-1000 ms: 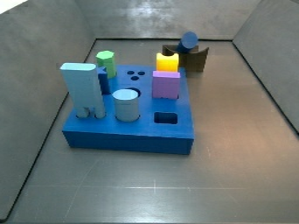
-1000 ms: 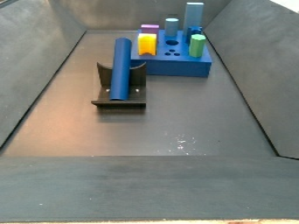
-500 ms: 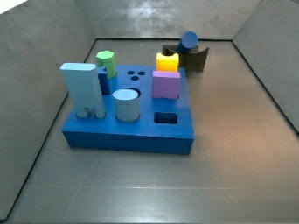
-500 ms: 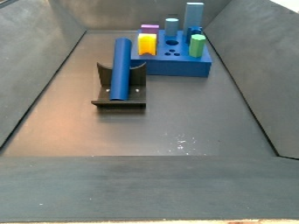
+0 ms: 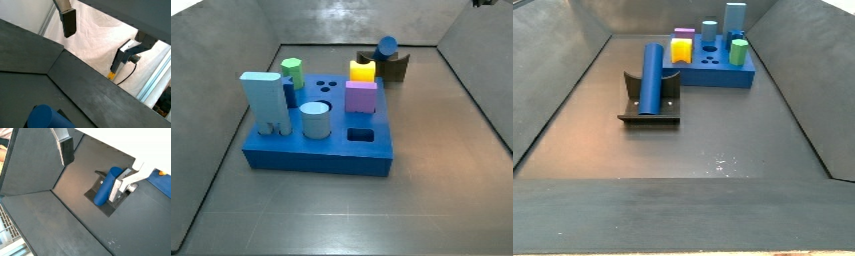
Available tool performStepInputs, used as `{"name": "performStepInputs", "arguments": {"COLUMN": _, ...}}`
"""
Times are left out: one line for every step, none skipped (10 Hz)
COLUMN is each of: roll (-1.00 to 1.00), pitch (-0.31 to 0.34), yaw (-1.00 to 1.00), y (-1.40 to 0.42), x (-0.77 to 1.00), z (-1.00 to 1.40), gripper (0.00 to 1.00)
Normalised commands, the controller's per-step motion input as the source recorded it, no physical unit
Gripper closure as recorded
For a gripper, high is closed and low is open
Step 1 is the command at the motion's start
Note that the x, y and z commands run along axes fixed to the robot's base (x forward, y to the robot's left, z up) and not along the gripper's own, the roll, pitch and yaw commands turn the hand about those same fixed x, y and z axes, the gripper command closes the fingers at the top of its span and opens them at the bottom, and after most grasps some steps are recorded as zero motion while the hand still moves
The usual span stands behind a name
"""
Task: Pick up the round object. Move up. Place the round object on the fixture. Regrasp the round object. Move to above the board. Insert the round object.
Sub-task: Regrasp the round object.
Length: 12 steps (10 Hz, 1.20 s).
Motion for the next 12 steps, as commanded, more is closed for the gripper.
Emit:
{"name": "performStepInputs", "arguments": {"roll": 0.15, "pitch": -0.017, "yaw": 0.17, "y": 0.05, "x": 0.03, "z": -1.00, "gripper": 0.00}}
{"name": "performStepInputs", "arguments": {"roll": 0.14, "pitch": -0.029, "yaw": 0.14, "y": 0.05, "x": 0.04, "z": -1.00, "gripper": 0.00}}
{"name": "performStepInputs", "arguments": {"roll": 0.13, "pitch": -0.066, "yaw": 0.12, "y": 0.04, "x": 0.05, "z": -1.00, "gripper": 0.00}}
{"name": "performStepInputs", "arguments": {"roll": 0.10, "pitch": -0.090, "yaw": 0.09, "y": 0.04, "x": 0.05, "z": -1.00, "gripper": 0.00}}
{"name": "performStepInputs", "arguments": {"roll": 0.08, "pitch": -0.101, "yaw": 0.07, "y": 0.04, "x": 0.06, "z": -1.00, "gripper": 0.00}}
{"name": "performStepInputs", "arguments": {"roll": 0.07, "pitch": -0.112, "yaw": 0.03, "y": 0.04, "x": 0.07, "z": -1.00, "gripper": 0.00}}
{"name": "performStepInputs", "arguments": {"roll": 0.06, "pitch": -0.111, "yaw": 0.01, "y": 0.03, "x": 0.07, "z": -1.00, "gripper": 0.00}}
{"name": "performStepInputs", "arguments": {"roll": 0.06, "pitch": -0.109, "yaw": 0.00, "y": 0.03, "x": 0.07, "z": -1.00, "gripper": 0.00}}
{"name": "performStepInputs", "arguments": {"roll": 0.06, "pitch": -0.096, "yaw": -0.02, "y": 0.03, "x": 0.08, "z": -1.00, "gripper": 0.00}}
{"name": "performStepInputs", "arguments": {"roll": 0.06, "pitch": -0.079, "yaw": -0.04, "y": 0.02, "x": 0.08, "z": -0.96, "gripper": 0.00}}
{"name": "performStepInputs", "arguments": {"roll": 0.06, "pitch": -0.055, "yaw": -0.05, "y": 0.02, "x": 0.07, "z": -0.73, "gripper": 0.00}}
{"name": "performStepInputs", "arguments": {"roll": 0.06, "pitch": -0.037, "yaw": -0.05, "y": 0.01, "x": 0.07, "z": -0.56, "gripper": 0.00}}
